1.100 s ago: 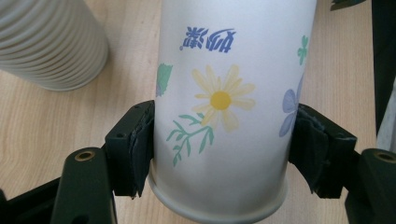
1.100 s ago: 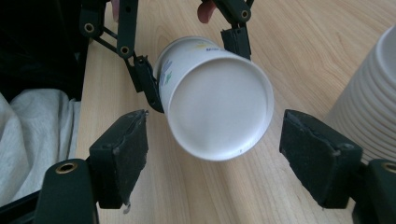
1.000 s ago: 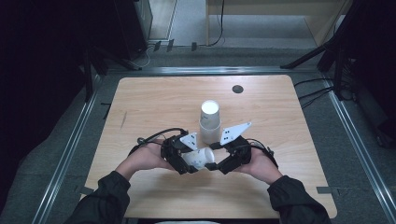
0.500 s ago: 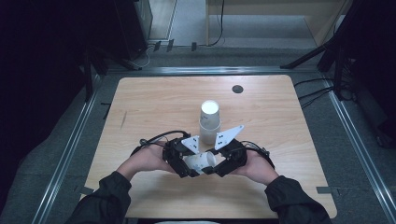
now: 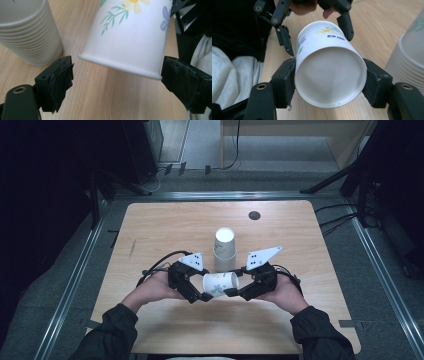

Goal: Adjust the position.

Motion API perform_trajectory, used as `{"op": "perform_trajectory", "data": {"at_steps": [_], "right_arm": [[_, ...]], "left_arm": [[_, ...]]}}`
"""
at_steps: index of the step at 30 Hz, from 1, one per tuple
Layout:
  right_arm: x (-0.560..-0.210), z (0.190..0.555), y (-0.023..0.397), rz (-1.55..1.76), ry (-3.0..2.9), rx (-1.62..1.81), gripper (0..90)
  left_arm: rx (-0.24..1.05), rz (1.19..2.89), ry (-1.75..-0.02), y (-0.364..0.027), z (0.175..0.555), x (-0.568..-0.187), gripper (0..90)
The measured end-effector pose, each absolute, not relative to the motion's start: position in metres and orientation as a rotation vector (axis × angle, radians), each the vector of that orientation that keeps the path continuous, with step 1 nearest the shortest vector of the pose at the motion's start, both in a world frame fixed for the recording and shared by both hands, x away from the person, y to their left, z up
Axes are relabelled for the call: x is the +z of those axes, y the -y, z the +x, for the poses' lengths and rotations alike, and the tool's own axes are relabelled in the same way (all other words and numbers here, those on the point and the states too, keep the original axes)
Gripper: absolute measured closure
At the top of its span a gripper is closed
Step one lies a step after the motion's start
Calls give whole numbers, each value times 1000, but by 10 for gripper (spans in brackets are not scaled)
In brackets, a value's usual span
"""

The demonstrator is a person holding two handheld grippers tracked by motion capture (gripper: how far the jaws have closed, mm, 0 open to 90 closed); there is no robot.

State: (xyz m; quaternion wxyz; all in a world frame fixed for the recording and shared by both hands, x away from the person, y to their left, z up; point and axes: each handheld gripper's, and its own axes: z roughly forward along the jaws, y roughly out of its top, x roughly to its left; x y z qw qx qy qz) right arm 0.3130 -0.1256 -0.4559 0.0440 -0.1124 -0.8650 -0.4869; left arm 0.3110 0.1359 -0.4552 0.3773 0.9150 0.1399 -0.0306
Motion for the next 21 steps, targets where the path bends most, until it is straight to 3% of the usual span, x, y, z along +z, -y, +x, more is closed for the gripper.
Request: {"op": "perform_trajectory", "data": {"at_steps": [16,21], "right_arm": [[-448,315,128,-310,2502,-1577,351],[-447,316,127,-304,2475,-1581,351]], "left_arm": [[-101,2156,-337,-141,303,-454,136],[-94,2148,-311,-145,300,-453,207]]}}
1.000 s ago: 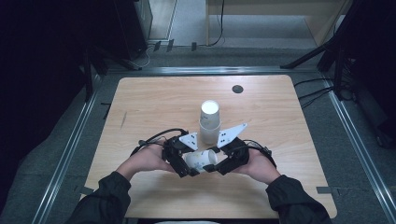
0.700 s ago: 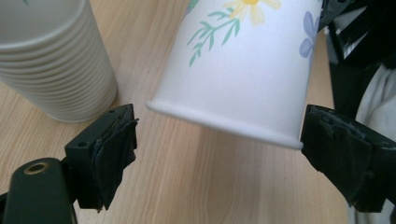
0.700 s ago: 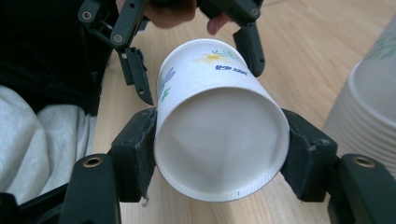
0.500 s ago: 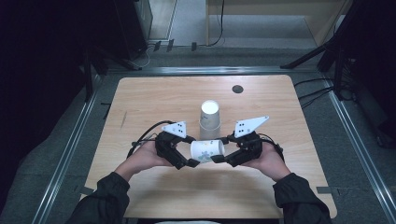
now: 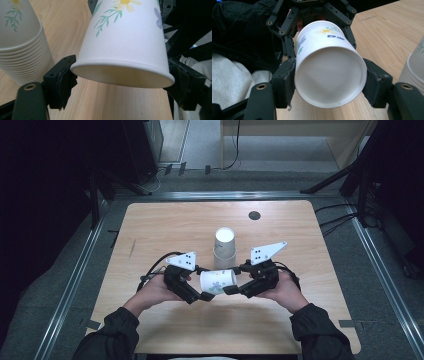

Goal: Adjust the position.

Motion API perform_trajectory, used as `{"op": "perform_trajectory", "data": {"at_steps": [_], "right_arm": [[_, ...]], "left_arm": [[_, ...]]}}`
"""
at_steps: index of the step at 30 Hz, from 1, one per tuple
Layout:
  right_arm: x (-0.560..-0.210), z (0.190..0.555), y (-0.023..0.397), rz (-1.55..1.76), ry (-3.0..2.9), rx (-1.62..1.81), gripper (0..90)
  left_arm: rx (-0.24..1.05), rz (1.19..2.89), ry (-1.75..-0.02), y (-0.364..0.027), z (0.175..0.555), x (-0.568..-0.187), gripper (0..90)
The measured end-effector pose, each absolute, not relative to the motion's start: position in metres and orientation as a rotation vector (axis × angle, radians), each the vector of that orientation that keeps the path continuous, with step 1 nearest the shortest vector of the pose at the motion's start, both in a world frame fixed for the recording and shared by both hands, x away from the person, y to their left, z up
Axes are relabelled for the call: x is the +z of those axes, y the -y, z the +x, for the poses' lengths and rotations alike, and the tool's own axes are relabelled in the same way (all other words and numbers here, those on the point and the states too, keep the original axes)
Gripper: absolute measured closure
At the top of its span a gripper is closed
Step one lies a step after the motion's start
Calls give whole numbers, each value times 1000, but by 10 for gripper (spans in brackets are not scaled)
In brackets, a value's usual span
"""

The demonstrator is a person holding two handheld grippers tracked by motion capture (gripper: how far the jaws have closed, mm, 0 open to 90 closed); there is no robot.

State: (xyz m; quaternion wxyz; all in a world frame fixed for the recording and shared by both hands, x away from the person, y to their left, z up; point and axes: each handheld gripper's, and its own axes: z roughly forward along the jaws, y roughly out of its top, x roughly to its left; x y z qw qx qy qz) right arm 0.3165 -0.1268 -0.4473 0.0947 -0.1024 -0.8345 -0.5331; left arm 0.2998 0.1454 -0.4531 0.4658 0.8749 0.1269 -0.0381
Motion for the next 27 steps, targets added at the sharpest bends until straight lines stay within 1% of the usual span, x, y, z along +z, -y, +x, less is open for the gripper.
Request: {"op": "perform_trajectory", "data": {"at_steps": [15,23,24,25,27], "right_arm": [[-449,316,123,-311,2496,-1547,351],[-450,314,122,-311,2506,-1530,345],[-450,314,121,-307,2508,-1532,339],[-450,314,120,-309,2521,-1529,314],[-451,313,119,-311,2528,-1524,302]], "left_arm": [[-101,2186,-311,-146,300,-456,246],[-109,2193,-312,-146,300,-456,253],[-109,2190,-312,-146,300,-456,255],[-109,2192,-309,-146,300,-456,258],[-108,2190,-309,-146,300,-456,260]]}}
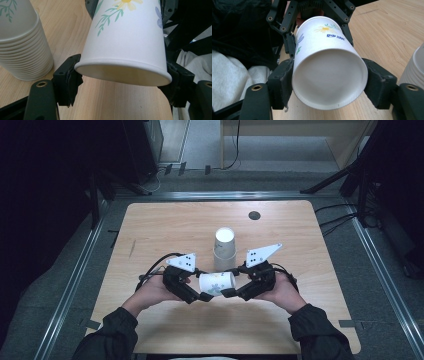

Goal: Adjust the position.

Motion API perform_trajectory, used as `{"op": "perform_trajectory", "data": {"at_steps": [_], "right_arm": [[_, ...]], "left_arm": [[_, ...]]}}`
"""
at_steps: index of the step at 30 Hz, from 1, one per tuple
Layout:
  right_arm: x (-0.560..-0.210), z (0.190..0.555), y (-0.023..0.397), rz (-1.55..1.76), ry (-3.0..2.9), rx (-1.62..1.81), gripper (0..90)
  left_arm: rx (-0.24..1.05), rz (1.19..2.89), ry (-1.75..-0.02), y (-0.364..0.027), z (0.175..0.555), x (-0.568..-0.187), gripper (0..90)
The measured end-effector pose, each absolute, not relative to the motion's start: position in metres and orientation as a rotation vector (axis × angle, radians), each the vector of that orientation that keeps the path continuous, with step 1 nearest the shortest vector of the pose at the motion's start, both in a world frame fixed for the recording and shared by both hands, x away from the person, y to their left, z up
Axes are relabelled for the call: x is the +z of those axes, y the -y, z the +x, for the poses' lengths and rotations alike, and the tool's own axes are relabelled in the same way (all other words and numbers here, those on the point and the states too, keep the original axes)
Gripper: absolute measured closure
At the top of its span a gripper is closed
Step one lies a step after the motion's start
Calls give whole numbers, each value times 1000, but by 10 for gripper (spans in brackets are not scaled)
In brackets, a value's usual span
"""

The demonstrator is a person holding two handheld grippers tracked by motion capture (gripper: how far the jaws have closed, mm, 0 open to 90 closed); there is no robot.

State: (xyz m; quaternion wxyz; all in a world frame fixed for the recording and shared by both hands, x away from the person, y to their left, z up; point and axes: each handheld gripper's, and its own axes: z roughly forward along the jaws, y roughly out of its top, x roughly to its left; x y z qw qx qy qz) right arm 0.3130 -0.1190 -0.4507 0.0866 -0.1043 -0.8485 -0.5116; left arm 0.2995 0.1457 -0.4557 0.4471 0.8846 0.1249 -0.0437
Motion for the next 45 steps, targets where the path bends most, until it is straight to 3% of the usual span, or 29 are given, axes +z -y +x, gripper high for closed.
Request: {"op": "perform_trajectory", "data": {"at_steps": [10,16,30,38,45], "right_arm": [[-451,313,119,-335,2598,-1520,241],[-454,312,120,-349,2646,-1490,217],[-464,307,113,-330,2724,-1396,216],[-474,304,100,-270,2760,-1305,225],[-481,301,92,-204,2804,-1235,238]], "left_arm": [[-43,2213,-326,-152,303,-447,261],[-10,2331,-314,-152,305,-441,261],[-97,2607,-380,-123,309,-453,260],[1,2672,-291,-113,301,-453,259],[-3,2715,-244,-105,295,-455,260]]}}
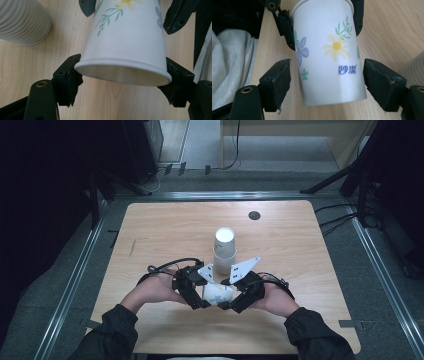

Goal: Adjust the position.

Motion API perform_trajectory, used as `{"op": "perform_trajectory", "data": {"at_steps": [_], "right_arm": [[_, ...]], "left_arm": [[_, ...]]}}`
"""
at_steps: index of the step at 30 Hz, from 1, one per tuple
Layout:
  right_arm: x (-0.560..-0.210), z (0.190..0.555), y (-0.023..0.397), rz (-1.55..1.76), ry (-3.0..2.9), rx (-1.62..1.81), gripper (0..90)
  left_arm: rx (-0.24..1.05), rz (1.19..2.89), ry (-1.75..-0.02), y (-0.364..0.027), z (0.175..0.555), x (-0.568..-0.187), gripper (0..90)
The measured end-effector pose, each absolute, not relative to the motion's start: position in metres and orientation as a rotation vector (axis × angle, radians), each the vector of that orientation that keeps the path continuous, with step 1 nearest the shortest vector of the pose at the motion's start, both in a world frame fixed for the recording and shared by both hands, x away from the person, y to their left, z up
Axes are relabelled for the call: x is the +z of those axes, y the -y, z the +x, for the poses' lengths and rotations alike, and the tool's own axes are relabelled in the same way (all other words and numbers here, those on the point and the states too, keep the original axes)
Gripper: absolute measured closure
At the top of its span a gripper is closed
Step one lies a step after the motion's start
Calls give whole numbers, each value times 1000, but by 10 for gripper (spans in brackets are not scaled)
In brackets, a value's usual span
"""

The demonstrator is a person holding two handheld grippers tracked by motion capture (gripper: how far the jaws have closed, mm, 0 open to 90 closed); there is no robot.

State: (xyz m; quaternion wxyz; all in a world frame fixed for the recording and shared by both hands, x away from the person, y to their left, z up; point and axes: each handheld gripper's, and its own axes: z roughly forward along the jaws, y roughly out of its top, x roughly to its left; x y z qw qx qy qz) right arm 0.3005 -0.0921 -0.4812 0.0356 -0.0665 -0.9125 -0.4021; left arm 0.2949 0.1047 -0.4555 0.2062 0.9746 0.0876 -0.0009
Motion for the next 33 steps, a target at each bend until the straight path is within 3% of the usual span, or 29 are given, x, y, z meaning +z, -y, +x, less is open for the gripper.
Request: {"op": "perform_trajectory", "data": {"at_steps": [6,10,23,33], "right_arm": [[-486,297,86,-157,2834,-1173,264],[-486,296,86,-127,2853,-1158,341],[-479,301,98,-151,2855,-1235,341],[-467,307,117,-226,2741,-1425,340]], "left_arm": [[-21,2741,-251,-101,293,-459,259],[-29,2754,-230,-100,293,-459,260],[-16,2605,-286,-116,301,-450,162],[20,2485,-338,-129,306,-442,136]]}}
